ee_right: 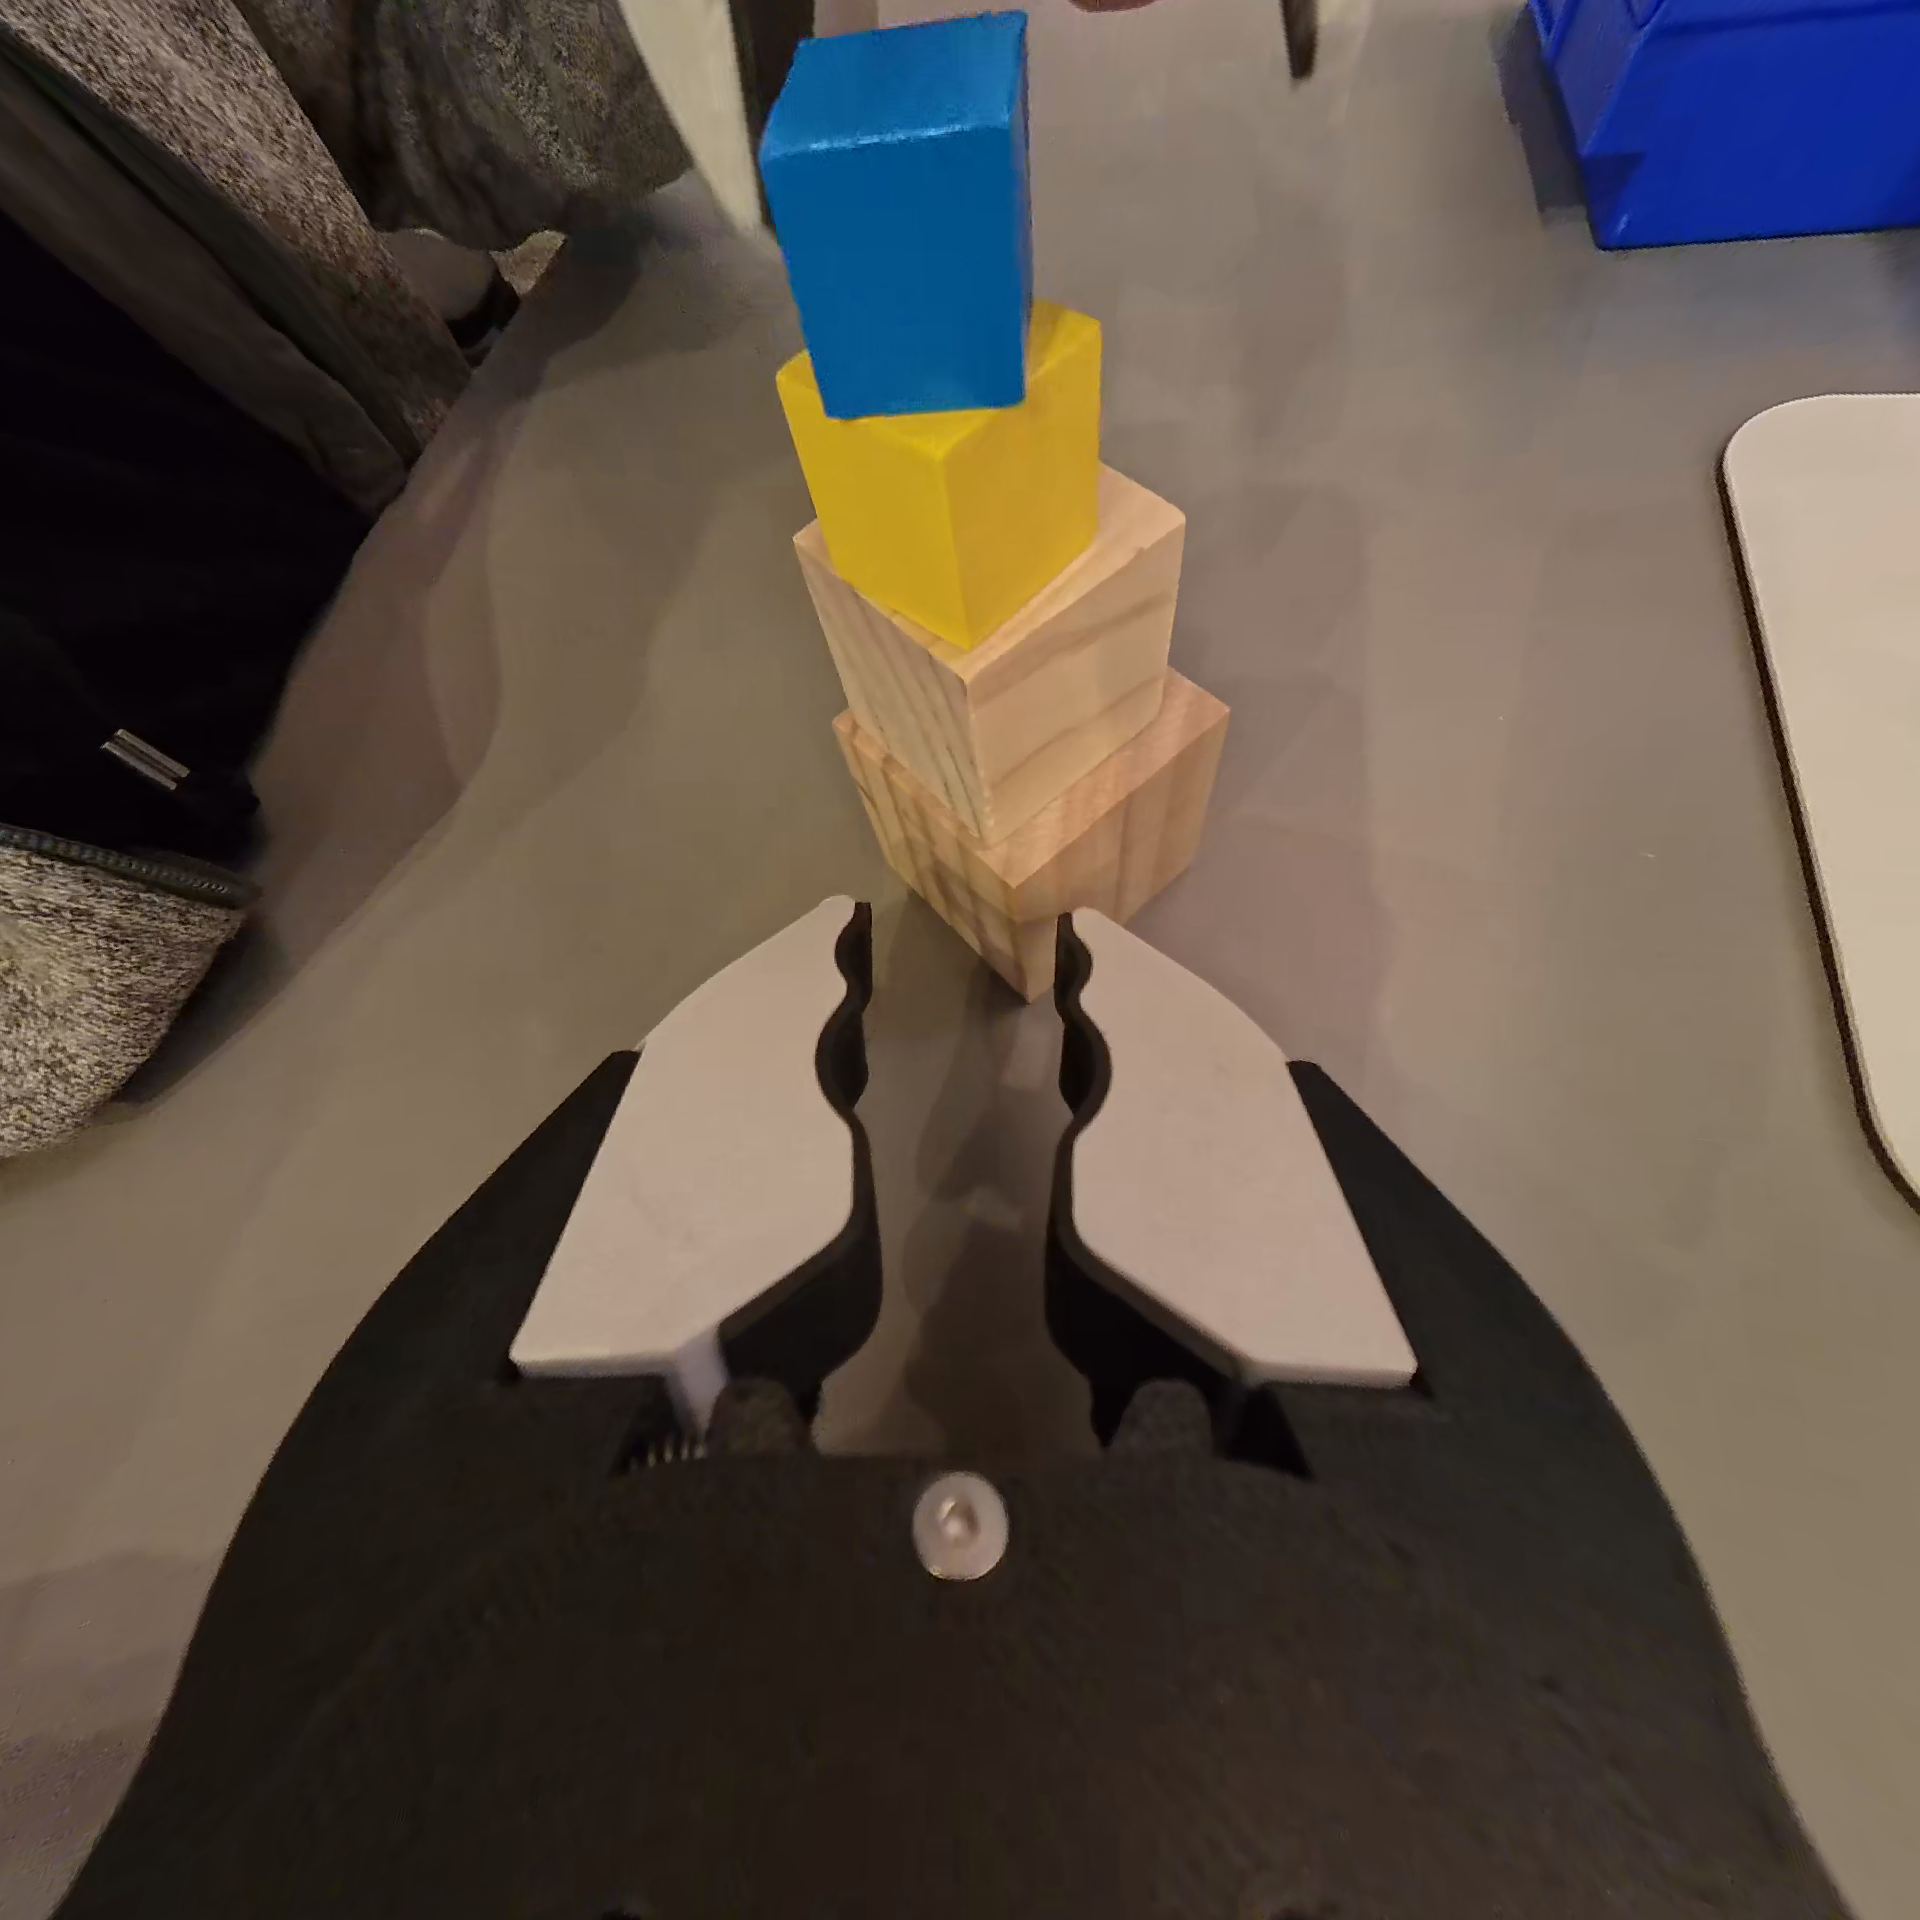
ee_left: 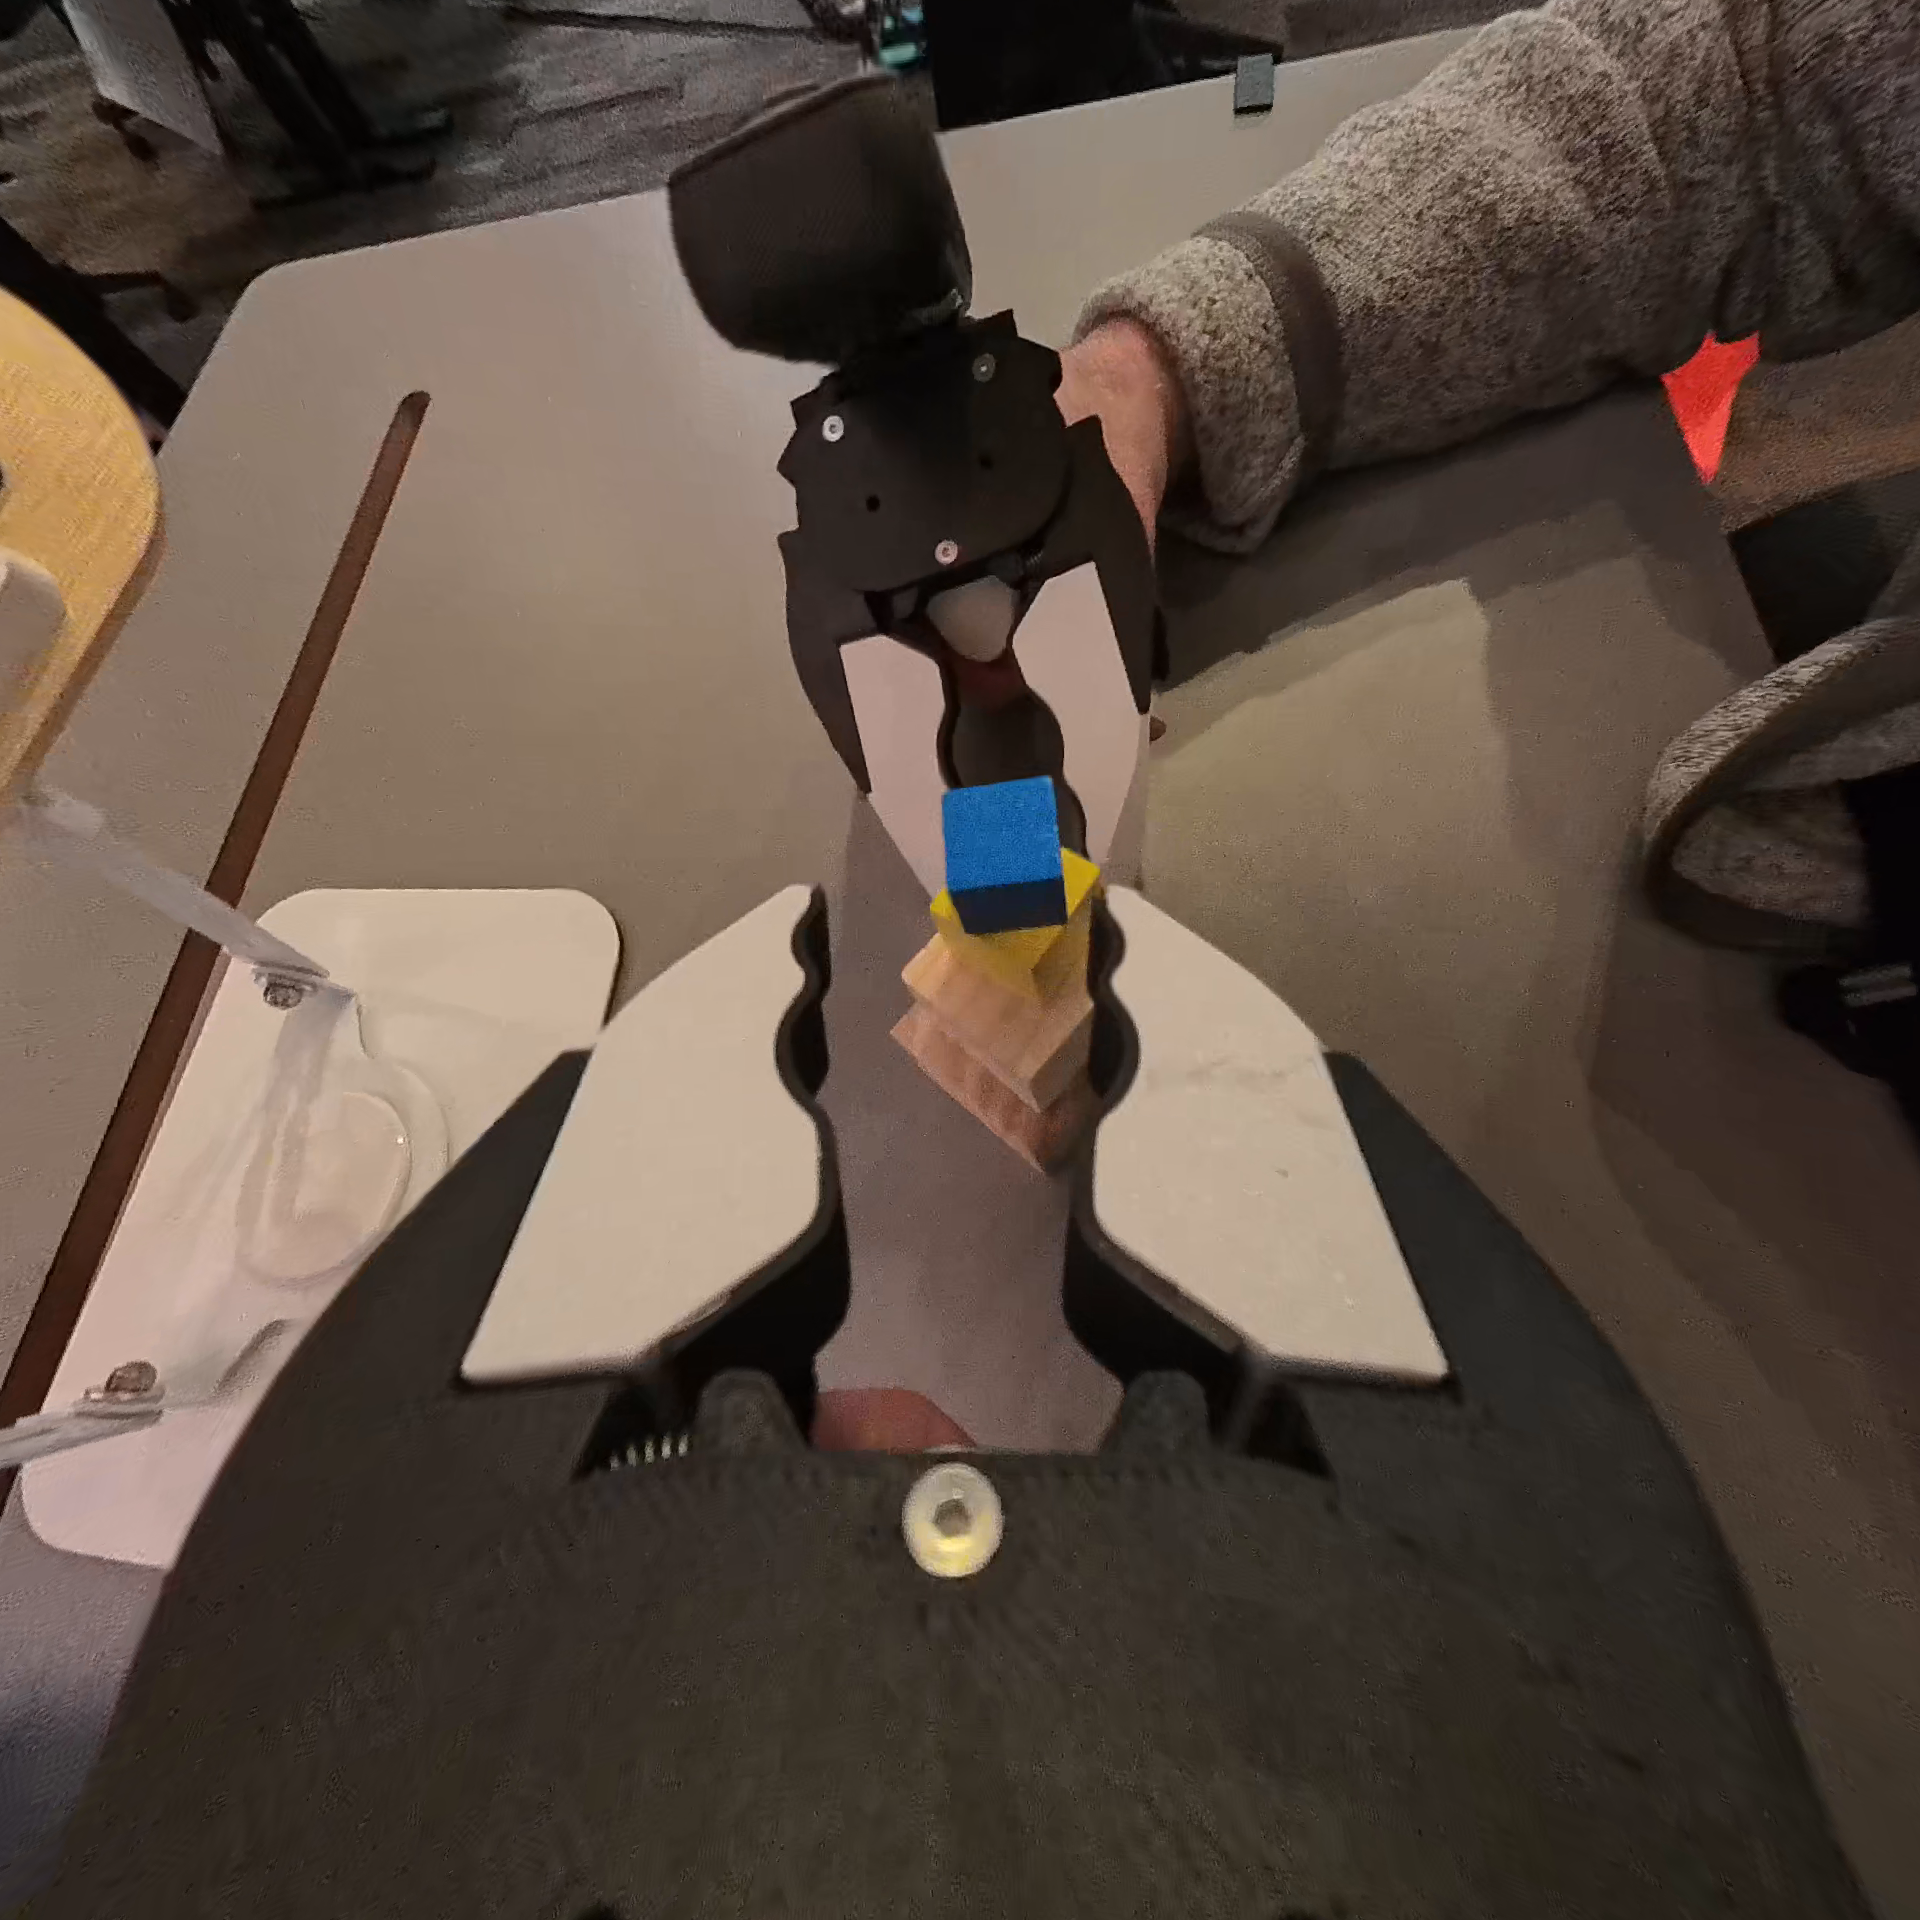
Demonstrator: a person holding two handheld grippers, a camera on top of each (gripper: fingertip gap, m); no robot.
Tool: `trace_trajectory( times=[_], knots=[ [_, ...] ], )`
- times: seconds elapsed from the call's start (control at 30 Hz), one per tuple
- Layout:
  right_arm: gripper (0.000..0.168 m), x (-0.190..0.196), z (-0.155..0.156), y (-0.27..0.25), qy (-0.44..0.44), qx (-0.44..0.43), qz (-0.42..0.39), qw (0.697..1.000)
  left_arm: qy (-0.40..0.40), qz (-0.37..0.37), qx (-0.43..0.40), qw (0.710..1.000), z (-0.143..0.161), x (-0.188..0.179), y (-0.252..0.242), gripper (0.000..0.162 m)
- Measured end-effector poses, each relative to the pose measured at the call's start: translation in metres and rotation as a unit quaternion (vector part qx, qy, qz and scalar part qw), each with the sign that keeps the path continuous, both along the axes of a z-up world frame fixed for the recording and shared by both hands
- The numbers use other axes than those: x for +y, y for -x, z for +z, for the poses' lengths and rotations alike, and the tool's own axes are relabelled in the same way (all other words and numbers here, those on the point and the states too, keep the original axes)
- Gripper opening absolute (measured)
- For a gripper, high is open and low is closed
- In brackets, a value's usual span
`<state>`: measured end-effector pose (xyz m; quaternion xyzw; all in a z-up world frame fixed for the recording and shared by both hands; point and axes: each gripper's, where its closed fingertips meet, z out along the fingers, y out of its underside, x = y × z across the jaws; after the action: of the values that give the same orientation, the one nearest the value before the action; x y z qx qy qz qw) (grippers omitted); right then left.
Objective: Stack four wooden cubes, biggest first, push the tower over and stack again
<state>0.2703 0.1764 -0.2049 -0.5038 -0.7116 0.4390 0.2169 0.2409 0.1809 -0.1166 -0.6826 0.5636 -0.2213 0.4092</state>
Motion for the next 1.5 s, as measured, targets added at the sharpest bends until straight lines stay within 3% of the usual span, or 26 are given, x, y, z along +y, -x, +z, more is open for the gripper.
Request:
trace_trajectory(
  times=[0.1, 0.2, 0.3, 0.5, 0.73, 0.87, 1.23, 1.5],
  knots=[
    [0.031, 0.002, 0.000, -0.002, 0.000, -0.001, -0.004, 1.000, -0.009, 0.034, -0.003, 0.999, -0.005, 0.003, 0.025, 0.035],
    [0.020, 0.003, 0.000, -0.006, -0.001, 0.001, -0.008, 1.000, -0.007, 0.093, 0.002, 0.996, -0.026, 0.010, 0.062, 0.000],
    [0.000, 0.005, 0.001, -0.011, -0.001, 0.003, -0.013, 1.000, 0.000, 0.163, 0.031, 0.986, -0.066, 0.014, 0.105, 0.000],
    [0.000, 0.026, -0.008, -0.020, -0.033, -0.019, -0.105, 0.994, 0.002, 0.249, 0.073, 0.966, -0.113, 0.003, 0.156, 0.000],
    [0.000, 0.053, -0.009, -0.047, -0.035, -0.027, -0.269, 0.962, -0.016, 0.290, 0.096, 0.952, -0.116, 0.000, 0.190, 0.000],
    [0.000, 0.056, -0.016, -0.068, -0.075, -0.052, -0.321, 0.943, -0.020, 0.302, 0.099, 0.948, -0.117, -0.002, 0.202, 0.000],
    [0.000, 0.094, -0.017, -0.110, -0.267, -0.114, -0.468, 0.834, -0.058, 0.322, 0.105, 0.939, -0.112, -0.001, 0.206, 0.000],
    [0.000, 0.101, -0.005, -0.123, -0.199, -0.077, -0.524, 0.824, -0.057, 0.340, 0.098, 0.934, -0.110, 0.001, 0.211, 0.000]
  ],
)
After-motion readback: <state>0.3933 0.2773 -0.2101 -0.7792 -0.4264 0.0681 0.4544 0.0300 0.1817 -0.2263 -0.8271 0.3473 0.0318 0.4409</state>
